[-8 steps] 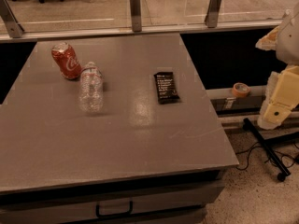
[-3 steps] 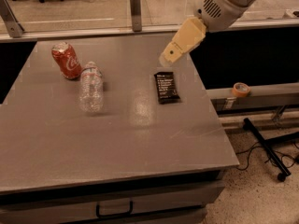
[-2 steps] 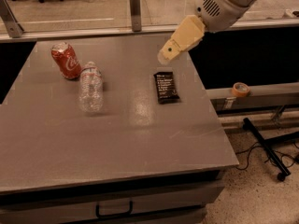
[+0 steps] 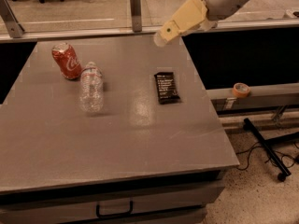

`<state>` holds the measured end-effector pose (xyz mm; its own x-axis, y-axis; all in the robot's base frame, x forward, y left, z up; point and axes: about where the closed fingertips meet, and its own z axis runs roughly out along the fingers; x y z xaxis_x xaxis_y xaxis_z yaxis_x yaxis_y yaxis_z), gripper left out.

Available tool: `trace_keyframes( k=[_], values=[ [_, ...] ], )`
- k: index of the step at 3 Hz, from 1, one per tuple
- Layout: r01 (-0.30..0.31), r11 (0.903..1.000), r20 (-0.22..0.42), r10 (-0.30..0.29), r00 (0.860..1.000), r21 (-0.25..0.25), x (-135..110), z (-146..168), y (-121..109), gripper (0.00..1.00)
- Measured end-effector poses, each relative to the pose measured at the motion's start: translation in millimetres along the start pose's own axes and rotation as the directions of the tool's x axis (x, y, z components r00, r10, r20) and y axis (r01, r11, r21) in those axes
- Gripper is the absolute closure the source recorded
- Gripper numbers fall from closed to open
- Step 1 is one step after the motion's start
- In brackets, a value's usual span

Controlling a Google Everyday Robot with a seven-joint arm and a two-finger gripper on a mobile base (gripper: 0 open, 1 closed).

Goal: Place water bottle upright

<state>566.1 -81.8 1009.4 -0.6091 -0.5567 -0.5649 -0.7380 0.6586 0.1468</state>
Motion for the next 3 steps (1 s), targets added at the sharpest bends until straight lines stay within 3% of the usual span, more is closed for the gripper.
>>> trace_keyframes(
  k=[1, 2, 3],
  values=[
    [-0.154, 0.9825, -0.057, 0.149, 0.987, -0.105, -16.9, 21.2, 17.4, 0.00],
    [-0.248, 0.9612, -0.127, 0.233, 0.964, -0.121, -36.3, 43.9, 50.5, 0.00],
    [-0.316, 0.9464, -0.175, 0.301, 0.938, -0.067, -56.2, 68.8, 93.5, 0.00]
  ],
)
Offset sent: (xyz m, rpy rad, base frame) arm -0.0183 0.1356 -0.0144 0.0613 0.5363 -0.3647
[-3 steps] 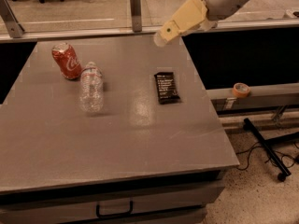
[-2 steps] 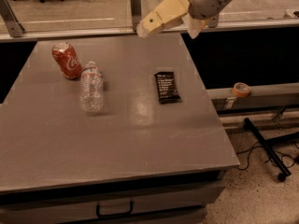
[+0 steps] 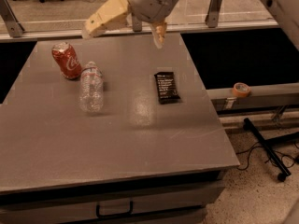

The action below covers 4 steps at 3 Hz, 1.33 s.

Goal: Place water bottle upright

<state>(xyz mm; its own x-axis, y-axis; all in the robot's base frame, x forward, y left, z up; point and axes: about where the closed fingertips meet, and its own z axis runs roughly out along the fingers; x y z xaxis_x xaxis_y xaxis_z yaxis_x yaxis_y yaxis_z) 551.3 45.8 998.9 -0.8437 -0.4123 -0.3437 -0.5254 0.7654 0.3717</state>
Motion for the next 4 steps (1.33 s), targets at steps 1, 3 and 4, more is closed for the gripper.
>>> trace_keyframes(
  k=[1, 3, 4],
  values=[
    [-0.067, 0.9975, 0.000, 0.067, 0.998, 0.024, -9.7, 30.8, 31.7, 0.00],
    [-0.023, 0.9949, 0.081, 0.015, 0.997, 0.098, -48.9, 86.8, 57.6, 0.00],
    [0.010, 0.9916, 0.047, -0.016, 0.999, 0.129, -54.5, 118.8, 49.5, 0.00]
  ],
)
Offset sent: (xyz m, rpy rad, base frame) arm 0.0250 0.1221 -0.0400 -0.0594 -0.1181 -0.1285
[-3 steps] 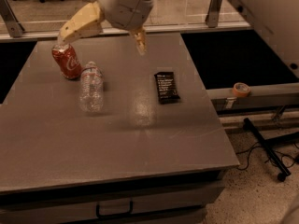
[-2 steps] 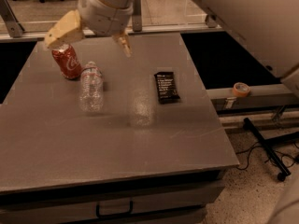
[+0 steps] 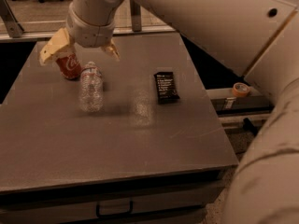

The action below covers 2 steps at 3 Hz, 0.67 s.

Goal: Place water bottle upright

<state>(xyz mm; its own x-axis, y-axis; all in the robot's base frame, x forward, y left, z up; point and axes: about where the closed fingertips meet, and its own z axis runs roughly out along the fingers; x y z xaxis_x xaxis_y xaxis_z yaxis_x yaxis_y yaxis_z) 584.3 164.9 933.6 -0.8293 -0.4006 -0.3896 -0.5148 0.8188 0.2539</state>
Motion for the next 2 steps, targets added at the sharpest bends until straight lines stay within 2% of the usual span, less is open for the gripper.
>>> trace_keyframes(
  k=[2],
  values=[
    [0.056, 0.9965, -0.136, -0.047, 0.990, 0.063, 6.4, 60.1, -13.2, 0.00]
  ],
)
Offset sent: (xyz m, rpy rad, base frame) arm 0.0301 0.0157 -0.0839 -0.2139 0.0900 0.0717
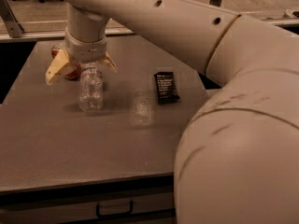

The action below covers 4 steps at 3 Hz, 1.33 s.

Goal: Place water bottle upright

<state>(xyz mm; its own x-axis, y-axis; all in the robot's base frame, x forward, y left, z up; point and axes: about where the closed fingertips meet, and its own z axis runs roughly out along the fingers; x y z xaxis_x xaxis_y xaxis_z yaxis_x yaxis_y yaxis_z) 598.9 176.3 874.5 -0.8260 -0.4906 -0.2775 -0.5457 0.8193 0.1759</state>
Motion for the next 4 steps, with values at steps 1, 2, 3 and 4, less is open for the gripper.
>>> trace_keyframes(
  k=[1, 2, 3, 4],
  values=[
    [0.001, 0.9989, -0.051, 0.001, 0.999, 0.046, -10.9, 15.9, -7.4, 0.00],
    [0.005, 0.9965, -0.109, 0.004, 0.994, 0.084, -12.9, 29.8, -12.3, 0.17],
    [0.006, 0.9943, -0.159, 0.011, 0.987, 0.107, -12.0, 38.8, -17.4, 0.40],
    [-0.004, 0.9929, -0.208, 0.029, 0.978, 0.119, -9.9, 42.9, -26.8, 0.64]
  ],
)
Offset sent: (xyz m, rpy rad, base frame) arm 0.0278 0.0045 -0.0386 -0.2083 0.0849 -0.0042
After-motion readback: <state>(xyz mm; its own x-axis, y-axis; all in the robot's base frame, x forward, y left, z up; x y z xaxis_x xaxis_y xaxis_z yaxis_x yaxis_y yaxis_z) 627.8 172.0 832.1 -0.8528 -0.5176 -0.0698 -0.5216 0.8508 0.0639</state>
